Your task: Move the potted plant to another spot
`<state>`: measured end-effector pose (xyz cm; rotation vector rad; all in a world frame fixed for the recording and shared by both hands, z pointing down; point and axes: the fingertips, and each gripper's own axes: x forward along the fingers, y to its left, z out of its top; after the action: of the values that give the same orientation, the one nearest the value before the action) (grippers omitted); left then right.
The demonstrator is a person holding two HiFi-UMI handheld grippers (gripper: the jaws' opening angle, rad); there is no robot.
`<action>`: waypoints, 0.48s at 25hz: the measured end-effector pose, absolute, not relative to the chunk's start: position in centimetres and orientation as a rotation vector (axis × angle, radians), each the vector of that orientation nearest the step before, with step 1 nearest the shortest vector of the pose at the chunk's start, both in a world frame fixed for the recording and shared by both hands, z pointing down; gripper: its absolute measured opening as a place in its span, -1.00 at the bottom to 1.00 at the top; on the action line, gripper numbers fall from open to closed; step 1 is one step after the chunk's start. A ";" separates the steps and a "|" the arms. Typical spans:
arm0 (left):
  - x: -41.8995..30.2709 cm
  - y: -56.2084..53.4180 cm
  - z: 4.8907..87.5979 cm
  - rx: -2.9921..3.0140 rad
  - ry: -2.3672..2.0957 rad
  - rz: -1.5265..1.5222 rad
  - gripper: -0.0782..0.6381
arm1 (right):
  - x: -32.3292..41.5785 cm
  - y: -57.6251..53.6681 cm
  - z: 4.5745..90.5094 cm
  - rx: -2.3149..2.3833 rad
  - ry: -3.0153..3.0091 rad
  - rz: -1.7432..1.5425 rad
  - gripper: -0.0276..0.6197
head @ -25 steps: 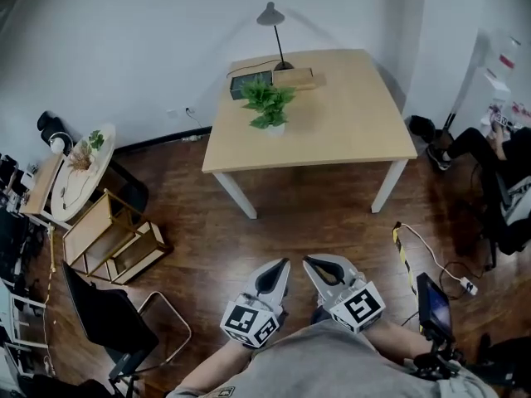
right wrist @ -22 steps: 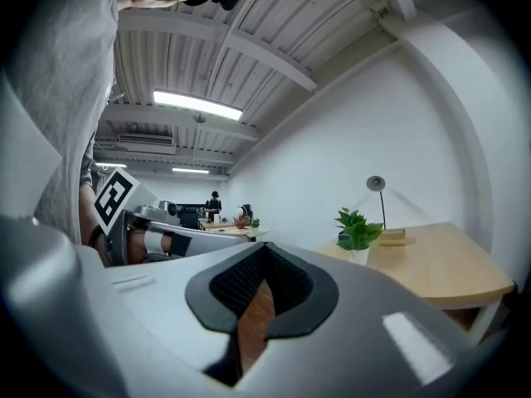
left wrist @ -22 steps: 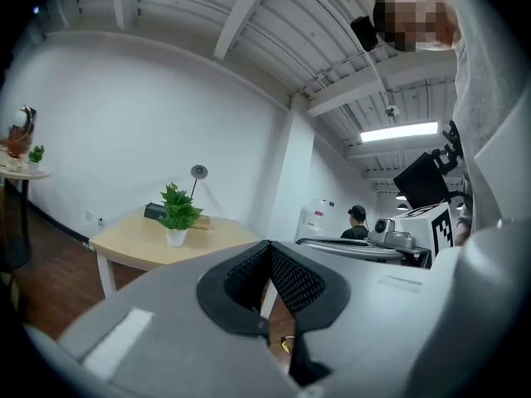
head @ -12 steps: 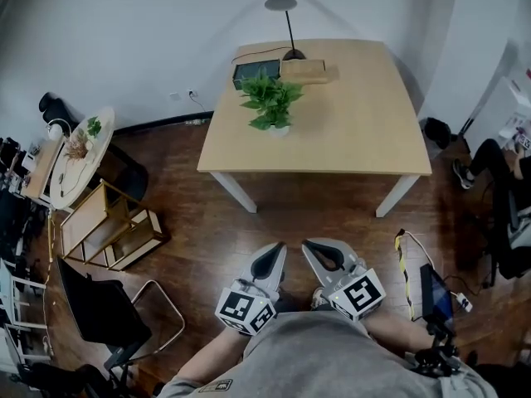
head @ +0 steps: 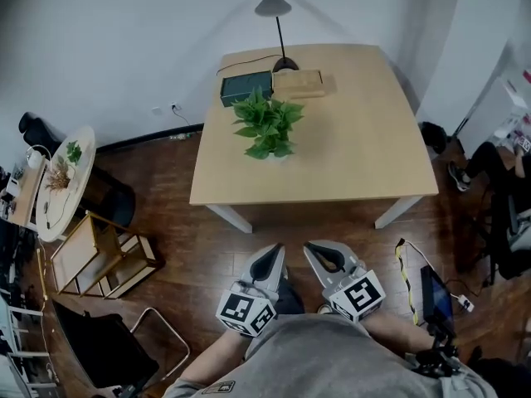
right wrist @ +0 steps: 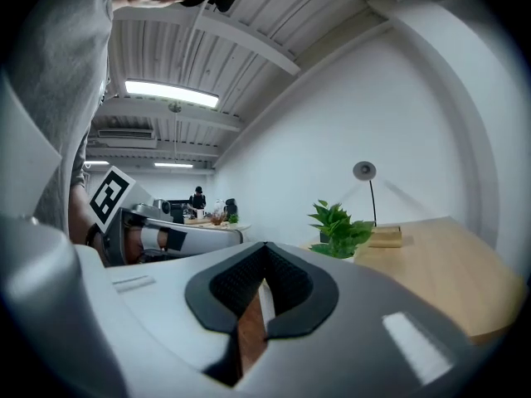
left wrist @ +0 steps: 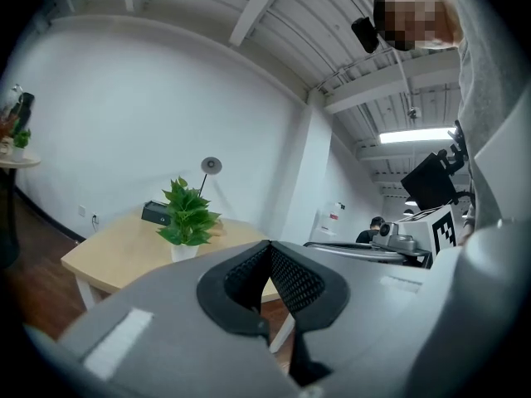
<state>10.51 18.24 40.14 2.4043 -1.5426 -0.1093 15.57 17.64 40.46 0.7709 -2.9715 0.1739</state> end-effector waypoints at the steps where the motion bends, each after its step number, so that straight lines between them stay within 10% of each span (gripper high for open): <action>1: 9.7 17.0 40.1 2.410 -1.527 -0.111 -0.80 | 14.8 16.4 40.6 0.788 -2.959 0.180 -0.90; 12: 2.1 6.2 39.4 2.501 -1.375 -0.101 -0.80 | 7.6 5.4 39.9 1.003 -2.872 0.157 -0.90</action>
<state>2.09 6.19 39.43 2.5007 -1.3749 -0.1007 7.59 5.36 39.92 1.0030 -2.8715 0.1569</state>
